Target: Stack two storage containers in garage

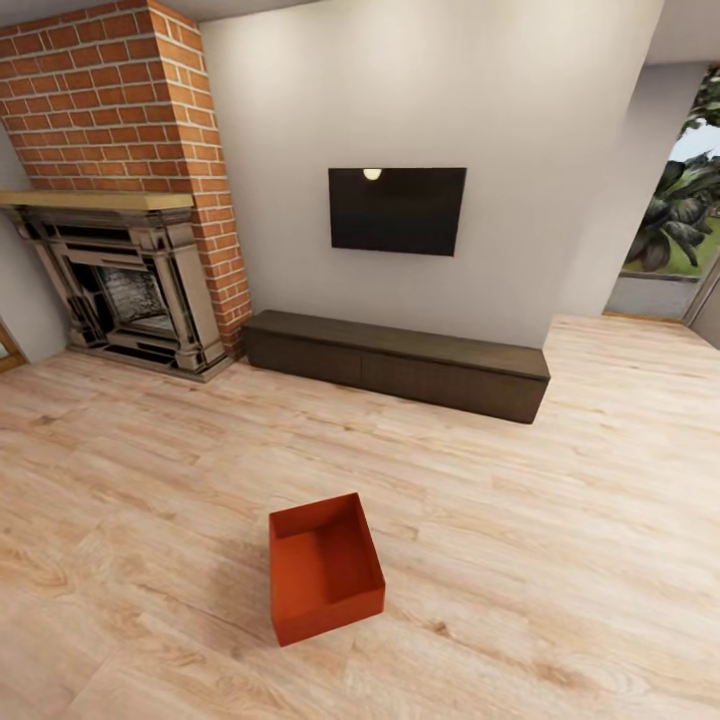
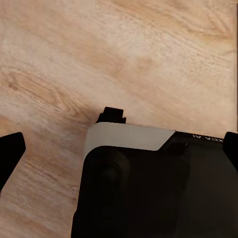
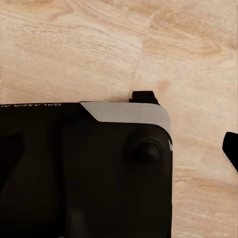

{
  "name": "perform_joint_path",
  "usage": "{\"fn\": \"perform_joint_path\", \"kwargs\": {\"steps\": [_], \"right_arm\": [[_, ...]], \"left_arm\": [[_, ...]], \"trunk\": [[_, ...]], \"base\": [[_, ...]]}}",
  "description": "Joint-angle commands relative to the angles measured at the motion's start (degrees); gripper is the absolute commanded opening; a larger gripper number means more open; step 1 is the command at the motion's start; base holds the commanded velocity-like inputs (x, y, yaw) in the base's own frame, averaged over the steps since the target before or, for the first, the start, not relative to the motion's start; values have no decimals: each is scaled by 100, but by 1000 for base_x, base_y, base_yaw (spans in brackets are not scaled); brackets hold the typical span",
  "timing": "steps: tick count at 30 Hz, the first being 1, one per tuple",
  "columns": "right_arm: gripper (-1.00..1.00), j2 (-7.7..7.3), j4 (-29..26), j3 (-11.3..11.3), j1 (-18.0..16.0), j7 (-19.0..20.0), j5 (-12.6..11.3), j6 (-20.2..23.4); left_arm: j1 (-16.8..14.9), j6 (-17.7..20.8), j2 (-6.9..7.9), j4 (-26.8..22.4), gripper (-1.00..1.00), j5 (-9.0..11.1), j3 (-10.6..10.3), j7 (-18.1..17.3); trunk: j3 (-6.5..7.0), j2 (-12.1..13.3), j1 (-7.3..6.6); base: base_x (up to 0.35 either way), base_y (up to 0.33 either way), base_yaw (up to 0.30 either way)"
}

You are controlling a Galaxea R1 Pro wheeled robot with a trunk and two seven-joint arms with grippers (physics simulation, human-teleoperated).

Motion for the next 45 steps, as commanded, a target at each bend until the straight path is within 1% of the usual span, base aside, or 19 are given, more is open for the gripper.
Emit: {"fn": "perform_joint_path", "kwargs": {"steps": [1, 22, 41, 45], "right_arm": [[100, 5, 18, 47, -8, -5, -51, -27], [100, 5, 18, 47, -8, -5, -51, -24], [100, 5, 18, 47, -5, -5, -42, -18], [100, 5, 18, 48, -7, -5, -39, -18]], "left_arm": [[-4, 14, -1, -1, 100, 43, -20, 16], [-4, 9, -1, -1, 100, 43, -20, 23], [-4, 4, -1, -1, 100, 38, -17, 25], [-4, 5, -1, -1, 100, 35, -19, 25]], "trunk": [[-6, -4, 4], [-6, -4, 4], [-6, -4, 4], [-6, -4, 4]], "base": [[323, 0, 0], [319, 0, 8], [16, 0, 264], [168, 0, 127]]}}
